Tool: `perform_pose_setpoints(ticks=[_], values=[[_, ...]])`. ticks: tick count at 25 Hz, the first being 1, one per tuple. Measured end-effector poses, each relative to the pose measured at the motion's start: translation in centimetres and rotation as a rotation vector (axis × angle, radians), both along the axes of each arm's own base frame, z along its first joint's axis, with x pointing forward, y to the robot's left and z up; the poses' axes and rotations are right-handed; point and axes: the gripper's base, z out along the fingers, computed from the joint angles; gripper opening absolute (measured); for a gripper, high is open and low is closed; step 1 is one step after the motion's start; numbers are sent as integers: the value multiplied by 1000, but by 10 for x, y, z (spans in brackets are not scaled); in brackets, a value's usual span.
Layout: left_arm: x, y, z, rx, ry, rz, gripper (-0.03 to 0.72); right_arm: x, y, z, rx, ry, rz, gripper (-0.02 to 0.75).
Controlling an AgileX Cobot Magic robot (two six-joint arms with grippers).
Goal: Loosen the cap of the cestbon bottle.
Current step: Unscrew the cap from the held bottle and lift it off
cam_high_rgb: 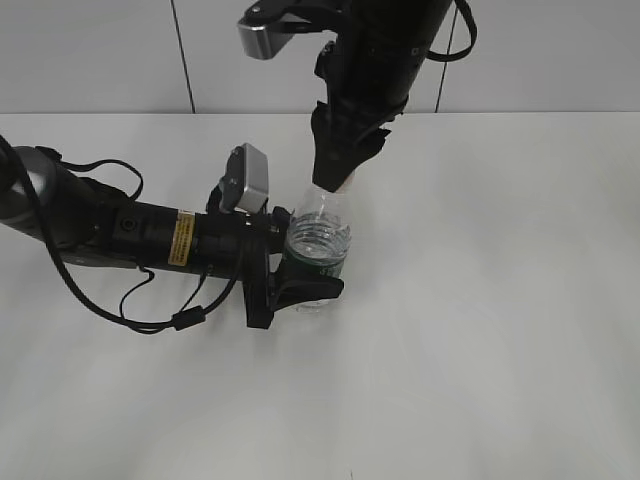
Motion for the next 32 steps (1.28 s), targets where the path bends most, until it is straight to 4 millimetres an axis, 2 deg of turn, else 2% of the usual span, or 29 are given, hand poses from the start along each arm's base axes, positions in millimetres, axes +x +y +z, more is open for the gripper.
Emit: perform_pose_setpoints(ticks=[7,15,32], values=[[0,0,0,5,2,-1,414,0,-2,-1,-48,-73,221,302],[-1,0,0,-2,10,-13,414,0,-2,-1,-62,-111,369,302],[-2,1,0,-6,12,-28,413,-3,2,0,-15,-102,408,302]])
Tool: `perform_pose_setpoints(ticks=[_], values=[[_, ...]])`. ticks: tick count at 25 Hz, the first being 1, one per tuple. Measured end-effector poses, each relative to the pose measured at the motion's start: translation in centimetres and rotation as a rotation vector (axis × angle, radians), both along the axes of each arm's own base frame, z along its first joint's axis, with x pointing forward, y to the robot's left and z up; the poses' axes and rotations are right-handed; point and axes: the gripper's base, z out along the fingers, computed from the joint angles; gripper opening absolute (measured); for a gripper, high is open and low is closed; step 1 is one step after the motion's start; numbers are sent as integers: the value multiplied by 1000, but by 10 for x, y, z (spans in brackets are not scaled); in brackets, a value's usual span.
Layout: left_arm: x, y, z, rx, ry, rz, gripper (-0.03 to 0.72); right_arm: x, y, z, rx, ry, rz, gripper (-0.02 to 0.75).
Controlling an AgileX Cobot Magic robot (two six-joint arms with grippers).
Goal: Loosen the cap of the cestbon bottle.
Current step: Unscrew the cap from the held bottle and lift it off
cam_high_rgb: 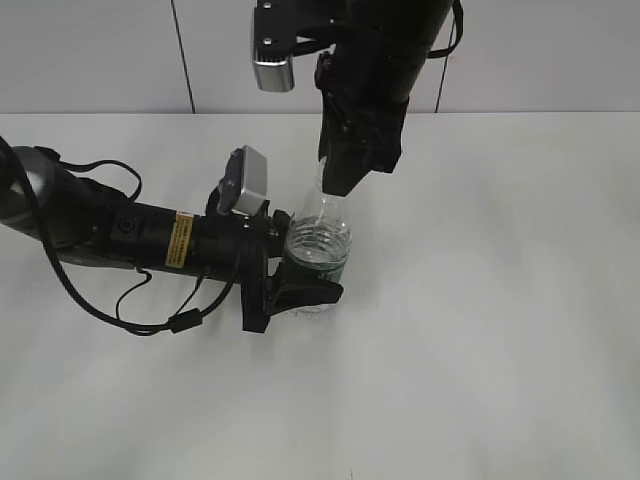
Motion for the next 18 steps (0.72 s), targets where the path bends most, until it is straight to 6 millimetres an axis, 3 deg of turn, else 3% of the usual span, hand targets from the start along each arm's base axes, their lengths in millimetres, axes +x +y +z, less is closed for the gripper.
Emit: perform_pose_setpoints(ticks=[9,18], values=[[0,0,0,-3,0,-4,413,0,0,0,6,3,0,318],[-1,-1,1,-17,2,-16,412,0,1,0,14,4,-2,393]])
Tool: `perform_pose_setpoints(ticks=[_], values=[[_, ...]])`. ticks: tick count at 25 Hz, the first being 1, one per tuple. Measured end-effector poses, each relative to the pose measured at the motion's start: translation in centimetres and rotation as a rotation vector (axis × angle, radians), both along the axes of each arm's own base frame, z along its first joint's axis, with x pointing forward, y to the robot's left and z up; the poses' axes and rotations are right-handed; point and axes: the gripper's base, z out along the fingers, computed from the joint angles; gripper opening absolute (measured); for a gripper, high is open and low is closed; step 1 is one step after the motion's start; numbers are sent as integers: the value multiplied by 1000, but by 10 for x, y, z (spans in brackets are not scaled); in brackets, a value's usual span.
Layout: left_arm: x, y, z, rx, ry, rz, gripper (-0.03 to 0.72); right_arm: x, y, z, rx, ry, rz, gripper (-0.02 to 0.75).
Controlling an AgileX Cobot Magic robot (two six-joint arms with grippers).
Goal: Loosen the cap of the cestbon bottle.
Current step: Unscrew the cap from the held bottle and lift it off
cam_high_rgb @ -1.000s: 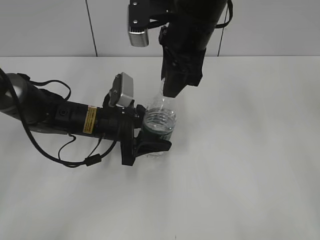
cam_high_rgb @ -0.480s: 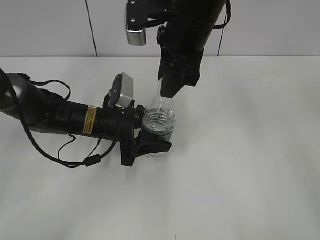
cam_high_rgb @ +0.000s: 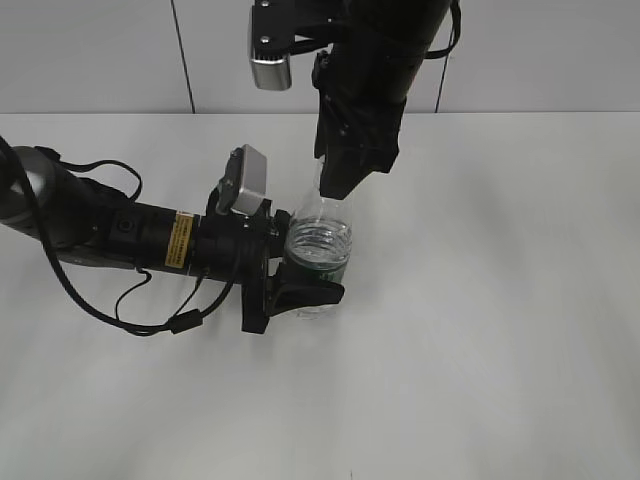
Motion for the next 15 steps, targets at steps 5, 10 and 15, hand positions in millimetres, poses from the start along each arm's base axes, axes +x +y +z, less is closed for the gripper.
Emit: perform_pose_setpoints(ticks=[5,10,15], values=[[0,0,1,-10,2,-3,412,-1,-1,4,7,-6,-8,400],[-1,-2,4,-42,8,-7,412,-4,-3,14,22,-15,-37,406],[-1,-2,4,-44,9,-6,412,-6,-3,20,48,-19,-52,406]])
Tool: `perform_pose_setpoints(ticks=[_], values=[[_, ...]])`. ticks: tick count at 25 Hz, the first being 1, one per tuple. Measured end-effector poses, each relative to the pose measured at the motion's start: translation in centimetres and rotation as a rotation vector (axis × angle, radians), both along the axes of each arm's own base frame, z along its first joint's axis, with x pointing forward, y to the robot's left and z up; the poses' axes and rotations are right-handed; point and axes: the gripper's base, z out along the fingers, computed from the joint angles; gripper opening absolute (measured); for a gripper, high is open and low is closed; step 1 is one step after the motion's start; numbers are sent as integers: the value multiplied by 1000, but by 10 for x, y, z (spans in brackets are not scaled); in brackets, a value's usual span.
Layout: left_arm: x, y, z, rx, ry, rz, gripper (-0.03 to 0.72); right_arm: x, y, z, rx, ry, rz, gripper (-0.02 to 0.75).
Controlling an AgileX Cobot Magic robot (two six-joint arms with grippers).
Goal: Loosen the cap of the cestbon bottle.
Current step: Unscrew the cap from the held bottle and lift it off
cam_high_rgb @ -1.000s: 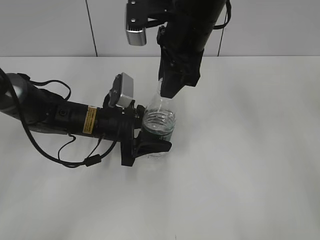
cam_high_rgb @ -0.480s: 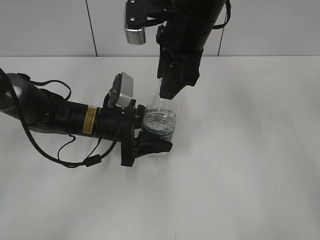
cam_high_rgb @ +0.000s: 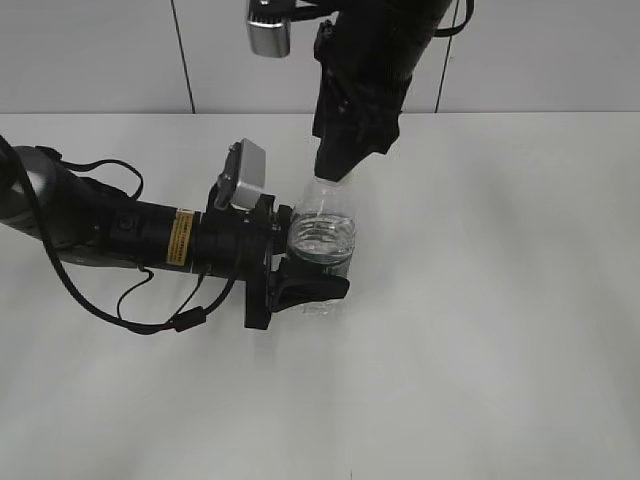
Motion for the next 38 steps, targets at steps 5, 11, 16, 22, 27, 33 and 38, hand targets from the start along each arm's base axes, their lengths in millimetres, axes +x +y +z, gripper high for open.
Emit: perform_pose_setpoints(ticks=[5,11,16,22,27,33,38], values=[[0,0,0,0,0,0,412,-1,1,2,20,19,-33,406],[0,0,0,1,-1,0,412,-1,1,12,58,57,-185,406],[1,0,0,-3,0,11,412,0,2,24,110,126,-414,406],[1,0,0,-3,6,16,412,1,1,25,149,277,-806,406],[3,0,-1,12,8,32,412,6,-7,23,145,310,-1134,407],[4,1,-4,45,7,51,412,6,-6,23,169,371,-1246,407],[4,2,-4,46,7,52,412,3,-2,24,187,424,-1252,407]])
